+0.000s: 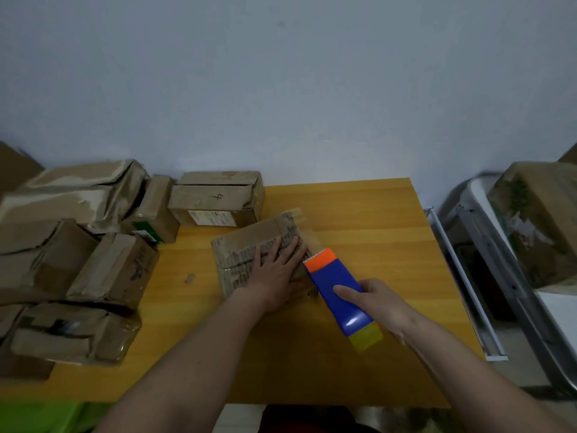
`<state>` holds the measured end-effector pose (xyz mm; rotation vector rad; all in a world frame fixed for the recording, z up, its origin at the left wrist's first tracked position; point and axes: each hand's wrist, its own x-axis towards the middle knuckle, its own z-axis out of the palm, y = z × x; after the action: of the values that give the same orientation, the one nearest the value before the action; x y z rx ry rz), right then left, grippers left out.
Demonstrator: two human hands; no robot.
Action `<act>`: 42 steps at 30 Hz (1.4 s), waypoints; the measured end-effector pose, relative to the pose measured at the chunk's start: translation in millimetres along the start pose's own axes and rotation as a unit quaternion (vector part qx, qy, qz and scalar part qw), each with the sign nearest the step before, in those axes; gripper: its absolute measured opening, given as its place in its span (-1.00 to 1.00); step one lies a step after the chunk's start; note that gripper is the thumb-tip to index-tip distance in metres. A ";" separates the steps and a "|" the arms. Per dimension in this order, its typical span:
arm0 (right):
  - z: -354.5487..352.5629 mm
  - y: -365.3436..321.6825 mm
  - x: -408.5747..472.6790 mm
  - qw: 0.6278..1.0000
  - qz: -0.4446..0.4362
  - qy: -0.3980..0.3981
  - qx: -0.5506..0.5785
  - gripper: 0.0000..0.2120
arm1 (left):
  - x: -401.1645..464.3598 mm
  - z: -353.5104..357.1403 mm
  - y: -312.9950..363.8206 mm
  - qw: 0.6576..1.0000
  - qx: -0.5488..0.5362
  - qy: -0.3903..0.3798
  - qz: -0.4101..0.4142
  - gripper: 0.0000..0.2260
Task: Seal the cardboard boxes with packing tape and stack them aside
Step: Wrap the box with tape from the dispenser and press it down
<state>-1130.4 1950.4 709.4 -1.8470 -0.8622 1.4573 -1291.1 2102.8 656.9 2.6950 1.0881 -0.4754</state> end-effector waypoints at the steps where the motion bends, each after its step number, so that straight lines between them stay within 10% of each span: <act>1: -0.2 5.6 -3.1 1.000 0.002 -0.004 -0.003 -0.50 | 0.7 0.6 0.5 1.000 -0.004 0.002 -0.005 -0.30; 29: -9.5 13.7 -7.3 0.995 0.102 0.014 0.013 -0.59 | 12.2 -3.0 22.3 0.990 -0.110 0.093 0.010 -0.27; 42: 2.7 51.1 33.5 0.946 0.122 0.169 -0.250 -0.56 | 20.4 -2.6 32.0 0.993 -0.050 0.045 -0.096 -0.28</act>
<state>-1121.4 1947.3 649.0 -2.5697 -0.9083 1.0617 -1254.2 2093.8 653.8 2.5593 1.3671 -0.3220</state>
